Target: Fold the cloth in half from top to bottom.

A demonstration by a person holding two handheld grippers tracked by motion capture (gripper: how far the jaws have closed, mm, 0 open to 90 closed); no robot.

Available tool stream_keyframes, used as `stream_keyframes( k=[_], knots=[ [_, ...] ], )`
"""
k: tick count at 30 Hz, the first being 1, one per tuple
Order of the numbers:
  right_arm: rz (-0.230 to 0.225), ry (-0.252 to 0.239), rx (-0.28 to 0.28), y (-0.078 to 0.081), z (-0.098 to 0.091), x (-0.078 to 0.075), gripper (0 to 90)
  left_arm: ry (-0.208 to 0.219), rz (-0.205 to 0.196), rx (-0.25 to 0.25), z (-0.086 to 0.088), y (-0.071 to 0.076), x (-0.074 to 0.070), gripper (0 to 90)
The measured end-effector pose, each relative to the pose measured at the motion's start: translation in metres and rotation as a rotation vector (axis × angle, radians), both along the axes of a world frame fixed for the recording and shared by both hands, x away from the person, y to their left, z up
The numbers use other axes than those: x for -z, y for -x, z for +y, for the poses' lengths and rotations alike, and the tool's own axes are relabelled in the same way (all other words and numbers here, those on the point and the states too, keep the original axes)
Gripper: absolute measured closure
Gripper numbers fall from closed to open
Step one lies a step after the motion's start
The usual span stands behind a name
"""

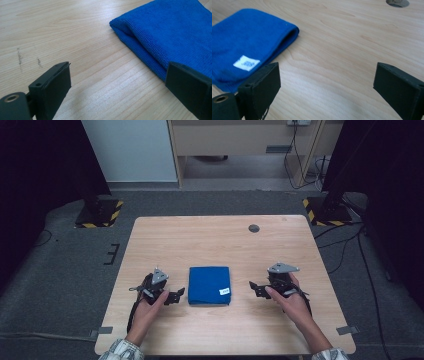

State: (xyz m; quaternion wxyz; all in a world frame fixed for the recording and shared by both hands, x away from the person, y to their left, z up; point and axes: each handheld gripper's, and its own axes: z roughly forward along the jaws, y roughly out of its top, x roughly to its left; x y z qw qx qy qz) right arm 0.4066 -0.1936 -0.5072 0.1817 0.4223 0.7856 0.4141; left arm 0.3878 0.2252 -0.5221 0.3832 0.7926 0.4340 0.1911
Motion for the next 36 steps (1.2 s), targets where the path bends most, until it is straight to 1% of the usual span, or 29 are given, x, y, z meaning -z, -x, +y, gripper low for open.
stream_keyframes(
  k=[2, 4, 8, 10, 11, 13, 14, 19, 22, 23, 24, 27, 29, 30, 32, 34, 35, 36],
  knots=[
    [0.006, 0.011, 0.001, 0.003, -0.005, 0.004, 7.2, -0.001, 0.002, 0.000, 0.000, 0.000, 0.001, 6.1],
    [0.030, 0.037, 0.001, 0.004, -0.010, 0.007, 6.9, -0.005, 0.003, 0.001, 0.000, -0.001, 0.001, 6.1],
    [0.057, 0.055, 0.015, 0.005, -0.018, 0.012, 6.9, -0.011, 0.010, 0.001, 0.001, -0.001, 0.002, 6.3],
    [0.058, 0.067, 0.016, 0.006, -0.021, 0.014, 7.2, -0.011, 0.014, 0.000, 0.002, -0.002, 0.003, 6.3],
    [0.056, 0.072, 0.025, 0.006, -0.023, 0.015, 7.4, -0.012, 0.017, -0.001, 0.002, -0.002, 0.004, 6.4],
    [0.066, 0.073, 0.037, 0.005, -0.027, 0.018, 7.4, -0.015, 0.021, -0.001, 0.002, -0.003, 0.004, 6.5],
    [0.068, 0.079, 0.042, 0.004, -0.029, 0.018, 7.5, -0.015, 0.022, -0.001, 0.003, -0.003, 0.005, 6.5],
    [0.075, 0.077, 0.071, 0.000, -0.039, 0.021, 7.7, -0.031, 0.031, -0.009, 0.007, -0.005, 0.006, 6.5],
    [0.082, 0.066, 0.099, -0.004, -0.048, 0.022, 7.7, -0.045, 0.028, -0.014, 0.010, -0.006, 0.006, 6.5],
    [0.078, 0.064, 0.113, -0.005, -0.051, 0.022, 7.7, -0.052, 0.027, -0.019, 0.011, -0.008, 0.007, 6.5],
    [0.079, 0.059, 0.125, -0.007, -0.055, 0.022, 7.7, -0.055, 0.031, -0.024, 0.013, -0.009, 0.008, 6.5],
    [0.084, 0.056, 0.170, -0.012, -0.068, 0.023, 7.8, -0.057, 0.045, -0.043, 0.021, -0.013, 0.010, 6.5],
    [0.088, 0.047, 0.214, -0.017, -0.078, 0.024, 8.1, -0.051, 0.047, -0.063, 0.026, -0.015, 0.010, 6.5],
    [0.088, 0.048, 0.218, -0.018, -0.081, 0.024, 8.1, -0.052, 0.051, -0.072, 0.029, -0.016, 0.011, 6.5],
    [0.100, 0.035, 0.248, -0.020, -0.087, 0.026, 8.2, -0.054, 0.059, -0.086, 0.033, -0.018, 0.013, 6.5],
    [0.105, 0.043, 0.264, -0.022, -0.091, 0.028, 8.1, -0.062, 0.063, -0.099, 0.036, -0.020, 0.014, 6.5],
    [0.115, 0.045, 0.277, -0.023, -0.093, 0.029, 8.0, -0.063, 0.063, -0.104, 0.037, -0.020, 0.014, 6.7],
    [0.110, 0.047, 0.280, -0.023, -0.094, 0.030, 8.0, -0.061, 0.065, -0.106, 0.037, -0.020, 0.014, 6.7]
  ],
)
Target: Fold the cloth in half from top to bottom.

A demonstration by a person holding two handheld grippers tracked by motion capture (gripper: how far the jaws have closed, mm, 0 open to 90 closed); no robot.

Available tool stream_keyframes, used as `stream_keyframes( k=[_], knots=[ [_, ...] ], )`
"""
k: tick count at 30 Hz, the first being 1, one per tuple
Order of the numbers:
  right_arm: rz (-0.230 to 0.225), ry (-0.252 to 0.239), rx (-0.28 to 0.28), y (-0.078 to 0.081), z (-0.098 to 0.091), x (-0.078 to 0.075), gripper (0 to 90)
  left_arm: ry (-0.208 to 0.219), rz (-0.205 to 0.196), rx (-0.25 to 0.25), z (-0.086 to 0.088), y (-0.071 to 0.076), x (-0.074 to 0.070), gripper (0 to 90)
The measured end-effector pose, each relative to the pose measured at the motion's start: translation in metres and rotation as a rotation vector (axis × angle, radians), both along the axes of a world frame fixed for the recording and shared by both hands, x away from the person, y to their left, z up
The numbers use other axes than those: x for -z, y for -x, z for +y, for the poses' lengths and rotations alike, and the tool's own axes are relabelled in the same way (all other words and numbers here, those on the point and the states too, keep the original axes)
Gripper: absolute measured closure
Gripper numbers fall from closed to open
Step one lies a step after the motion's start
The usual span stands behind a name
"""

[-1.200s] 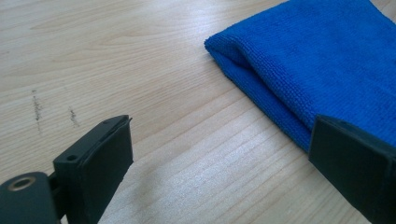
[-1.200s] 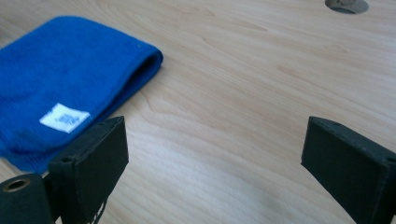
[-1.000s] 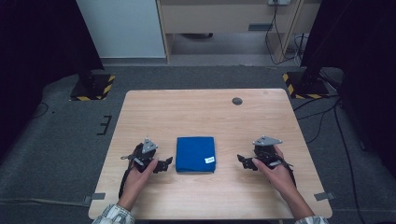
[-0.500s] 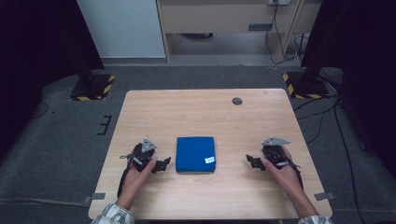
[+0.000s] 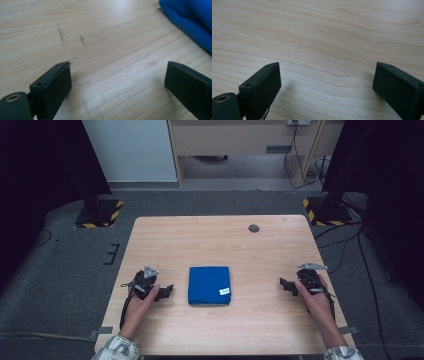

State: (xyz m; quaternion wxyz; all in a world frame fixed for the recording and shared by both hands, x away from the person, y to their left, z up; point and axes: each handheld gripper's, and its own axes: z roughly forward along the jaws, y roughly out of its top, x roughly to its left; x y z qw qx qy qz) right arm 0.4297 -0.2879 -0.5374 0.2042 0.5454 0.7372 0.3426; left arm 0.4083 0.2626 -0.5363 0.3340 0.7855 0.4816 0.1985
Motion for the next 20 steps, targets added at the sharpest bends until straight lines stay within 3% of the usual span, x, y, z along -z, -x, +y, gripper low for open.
stream_keyframes(
  k=[7, 11, 20],
  knots=[
    [-0.004, 0.024, 0.019, -0.001, 0.001, 0.001, 6.8, -0.017, 0.001, 0.008, -0.002, 0.000, 0.000, 5.4],
    [-0.004, 0.077, 0.016, -0.002, 0.007, 0.002, 5.0, -0.020, 0.002, 0.010, -0.002, 0.000, 0.001, 4.3],
    [-0.002, 0.078, -0.006, 0.002, 0.010, 0.002, 4.4, -0.023, 0.006, 0.014, -0.003, 0.000, 0.001, 2.9]
  ],
)
